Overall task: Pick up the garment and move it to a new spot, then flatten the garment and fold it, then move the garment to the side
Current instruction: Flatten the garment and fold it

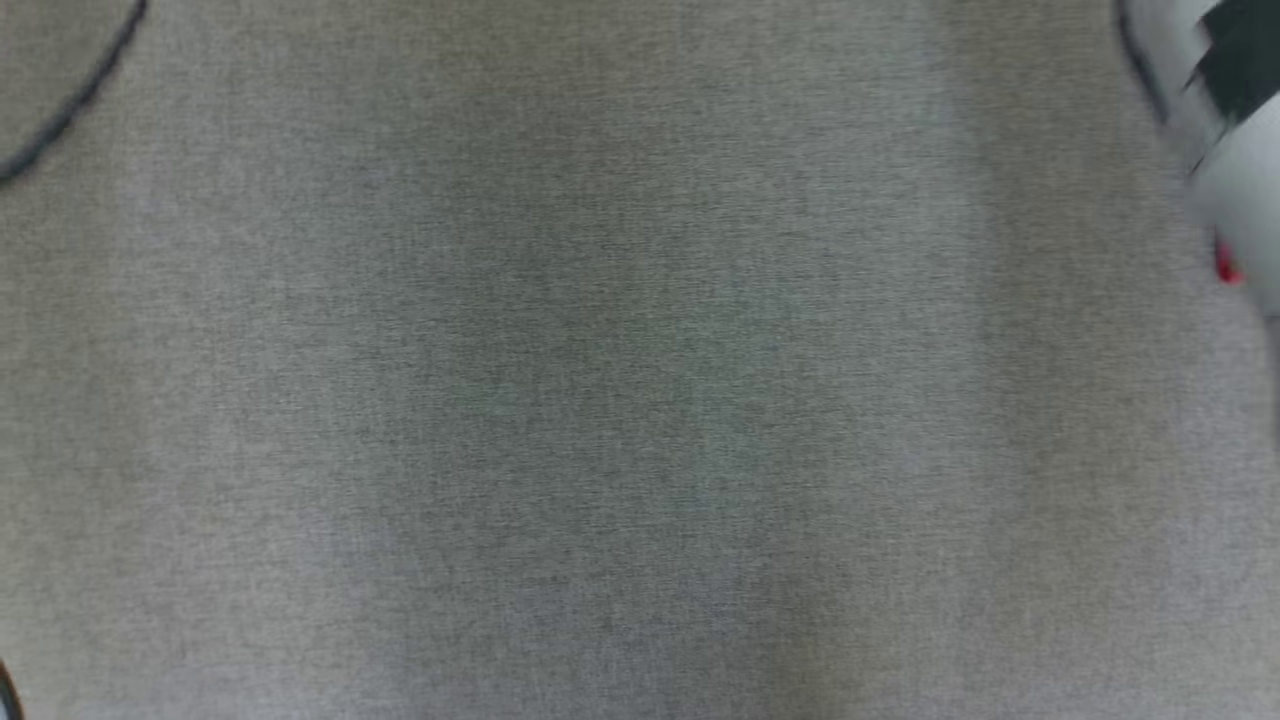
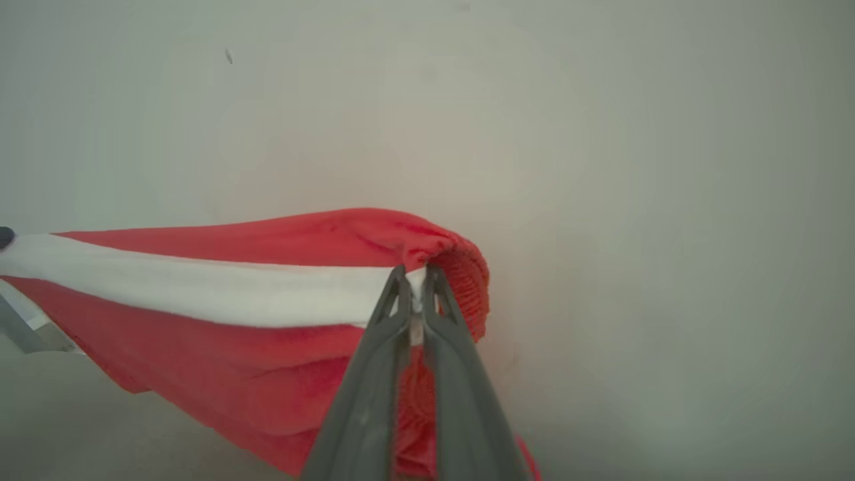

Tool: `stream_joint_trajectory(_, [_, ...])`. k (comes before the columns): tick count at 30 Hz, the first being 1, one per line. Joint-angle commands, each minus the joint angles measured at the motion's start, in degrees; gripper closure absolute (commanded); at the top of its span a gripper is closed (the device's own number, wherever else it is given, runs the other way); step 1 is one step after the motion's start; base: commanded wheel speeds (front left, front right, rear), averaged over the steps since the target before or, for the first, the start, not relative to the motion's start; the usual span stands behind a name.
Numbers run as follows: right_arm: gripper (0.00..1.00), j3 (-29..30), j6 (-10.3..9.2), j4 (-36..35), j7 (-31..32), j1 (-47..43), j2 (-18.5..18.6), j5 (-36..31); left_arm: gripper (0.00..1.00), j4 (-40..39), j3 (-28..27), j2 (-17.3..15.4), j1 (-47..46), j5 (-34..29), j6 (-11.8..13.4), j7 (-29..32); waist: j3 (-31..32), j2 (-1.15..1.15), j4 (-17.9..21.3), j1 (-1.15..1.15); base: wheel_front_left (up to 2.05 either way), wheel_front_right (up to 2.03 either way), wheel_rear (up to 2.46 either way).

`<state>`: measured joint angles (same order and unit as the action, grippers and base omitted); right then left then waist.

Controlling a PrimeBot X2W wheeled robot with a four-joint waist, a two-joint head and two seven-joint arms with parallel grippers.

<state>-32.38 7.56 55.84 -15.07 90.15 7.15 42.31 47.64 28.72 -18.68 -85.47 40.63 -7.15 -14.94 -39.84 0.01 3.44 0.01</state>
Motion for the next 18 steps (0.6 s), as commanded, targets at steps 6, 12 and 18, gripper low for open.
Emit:
stream_joint_trajectory(6, [1.00,1.0,-0.16,-8.3,-0.1,-9.8,1.9,1.2,1.00,-9.6,-7.1,0.2,9.7,-1.4,-0.4,-0.3,2.5,-0.01,-0.8,-0.01,0.00,0.00,0.00])
stream_joint_trajectory(12, [1.00,2.0,-0.16,-15.6,-0.1,-20.4,4.8,1.7,1.00,-19.5,-10.5,1.5,22.7,-3.0,-0.3,-0.3,7.6,-0.01,-1.5,-0.01,0.00,0.00,0.00])
stream_joint_trajectory(18, [1.00,0.6,-0.15,-20.6,-0.1,-31.0,6.2,4.0,1.00,-25.7,-11.3,2.5,35.7,-4.6,-0.3,-0.3,13.7,-0.01,-1.4,-0.01,0.00,0.00,0.00])
